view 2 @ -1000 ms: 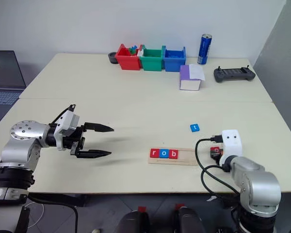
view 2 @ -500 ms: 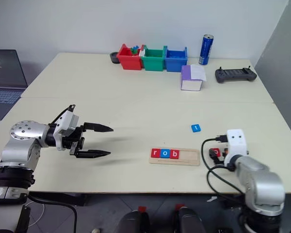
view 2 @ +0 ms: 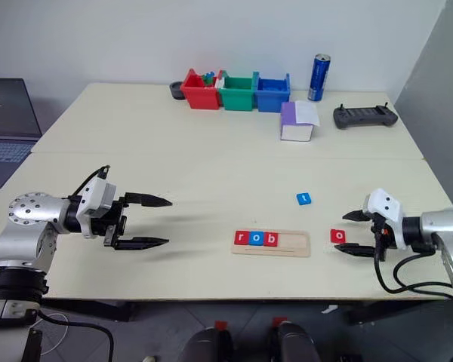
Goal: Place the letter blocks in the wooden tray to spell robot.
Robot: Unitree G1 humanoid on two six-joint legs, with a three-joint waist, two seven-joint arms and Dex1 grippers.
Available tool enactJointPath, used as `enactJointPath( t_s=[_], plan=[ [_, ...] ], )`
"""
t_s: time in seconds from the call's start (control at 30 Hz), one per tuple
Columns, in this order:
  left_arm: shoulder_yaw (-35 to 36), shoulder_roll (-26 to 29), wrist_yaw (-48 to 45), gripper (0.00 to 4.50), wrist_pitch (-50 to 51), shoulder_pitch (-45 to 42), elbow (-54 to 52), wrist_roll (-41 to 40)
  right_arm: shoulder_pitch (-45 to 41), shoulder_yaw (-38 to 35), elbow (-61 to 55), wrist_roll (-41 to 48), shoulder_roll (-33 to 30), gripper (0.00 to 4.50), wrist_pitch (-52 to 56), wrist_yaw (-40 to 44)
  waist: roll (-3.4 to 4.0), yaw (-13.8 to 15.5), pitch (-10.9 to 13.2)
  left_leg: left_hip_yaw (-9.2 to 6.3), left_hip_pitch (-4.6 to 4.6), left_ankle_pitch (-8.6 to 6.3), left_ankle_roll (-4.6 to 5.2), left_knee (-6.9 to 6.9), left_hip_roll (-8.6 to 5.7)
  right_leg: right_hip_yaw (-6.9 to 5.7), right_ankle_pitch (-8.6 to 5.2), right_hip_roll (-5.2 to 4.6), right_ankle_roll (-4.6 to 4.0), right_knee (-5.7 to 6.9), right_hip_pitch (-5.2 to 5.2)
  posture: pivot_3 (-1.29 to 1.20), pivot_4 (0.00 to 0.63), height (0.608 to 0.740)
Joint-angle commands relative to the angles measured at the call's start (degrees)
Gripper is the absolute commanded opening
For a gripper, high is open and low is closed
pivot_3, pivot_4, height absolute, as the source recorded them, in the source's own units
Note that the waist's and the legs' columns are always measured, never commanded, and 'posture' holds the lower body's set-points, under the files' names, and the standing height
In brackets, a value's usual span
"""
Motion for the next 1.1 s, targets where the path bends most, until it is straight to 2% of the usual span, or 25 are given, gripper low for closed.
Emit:
enactJointPath(
  t_s=[0.03, 0.23, 0.27, 0.33, 0.57, 0.7, 0.93, 1.1],
  plan=[
    [2.31, 1.65, 0.9, 4.5, 0.48, 0.52, -2.8, -1.25, -4.01, 2.48, 5.37, -2.25, -0.47, 4.48, -5.49, 3.37, 0.0, 0.14, 0.0, 0.0, -0.03, 0.0, -0.01, 0.0, 0.0, 0.0, 0.0, 0.0, 0.0, 0.0, -0.02, 0.0, 0.15, 0.74],
    [3.42, 2.25, 2.16, 4.5, 2.47, 2.33, -5.55, -2.09, -6.83, 5.85, 11.2, -5.75, 0.27, 4.48, -7.28, 3.05, 0.01, 0.25, 0.0, 0.08, -0.02, 0.01, -0.02, 0.01, -0.03, 0.04, 0.0, -0.08, -0.01, 0.0, 0.0, 0.0, 0.15, 0.74],
    [3.53, 2.28, 2.24, 4.5, 2.57, 2.61, -5.93, -2.16, -6.87, 6.29, 11.71, -6.04, 0.38, 4.31, -7.41, 3.27, 0.01, 0.26, 0.0, 0.08, -0.02, 0.01, -0.02, 0.02, -0.04, 0.04, 0.0, -0.09, -0.01, 0.0, 0.0, 0.0, 0.15, 0.74],
    [3.72, 2.37, 2.44, 4.5, 2.79, 3.0, -6.47, -2.3, -6.86, 7.05, 12.46, -6.85, 0.62, 3.91, -7.8, 2.96, 0.02, 0.27, 0.01, 0.08, -0.02, 0.01, -0.02, 0.02, -0.03, 0.05, 0.0, -0.09, -0.01, 0.01, 0.0, 0.0, 0.15, 0.74],
    [3.63, 2.48, 3.0, 4.5, 3.39, 2.87, -7.07, -2.34, -6.76, 8.2, 13.82, -7.87, 2.53, 1.54, -7.95, 2.37, 0.02, 0.2, 0.0, 0.08, 0.05, 0.01, -0.03, 0.01, 0.0, 0.04, 0.0, -0.07, -0.01, 0.07, 0.02, 0.0, 0.15, 0.74],
    [3.51, 2.58, 2.95, 4.5, 3.63, 2.56, -7.01, -2.25, -6.51, 8.05, 12.94, -7.57, 2.0, 1.46, -8.25, 3.07, 0.02, 0.19, 0.0, 0.09, 0.06, 0.01, -0.03, 0.02, 0.0, 0.04, 0.0, -0.08, -0.02, 0.07, 0.04, 0.0, 0.15, 0.74],
    [3.0, 2.89, 2.55, 4.5, 3.52, 2.1, -6.83, -2.03, -8.72, 8.31, -3.62, -4.18, -0.6, 1.46, 2.13, 6.93, 0.1, 0.18, 0.05, 0.09, 0.05, 0.01, -0.03, 0.01, 0.0, 0.05, 0.0, -0.08, -0.02, 0.09, 0.01, 0.0, 0.15, 0.74],
    [3.06, 2.5, 3.16, 4.5, 3.81, 3.82, -8.93, -2.32, -12.93, 14.88, -12.78, -6.66, 5.65, 1.46, 10.2, 2.66, 0.09, 0.07, 0.04, 0.08, 0.07, 0.01, -0.03, 0.02, 0.05, 0.05, 0.0, -0.05, -0.02, 0.1, 0.01, 0.0, 0.15, 0.74]
  ],
)
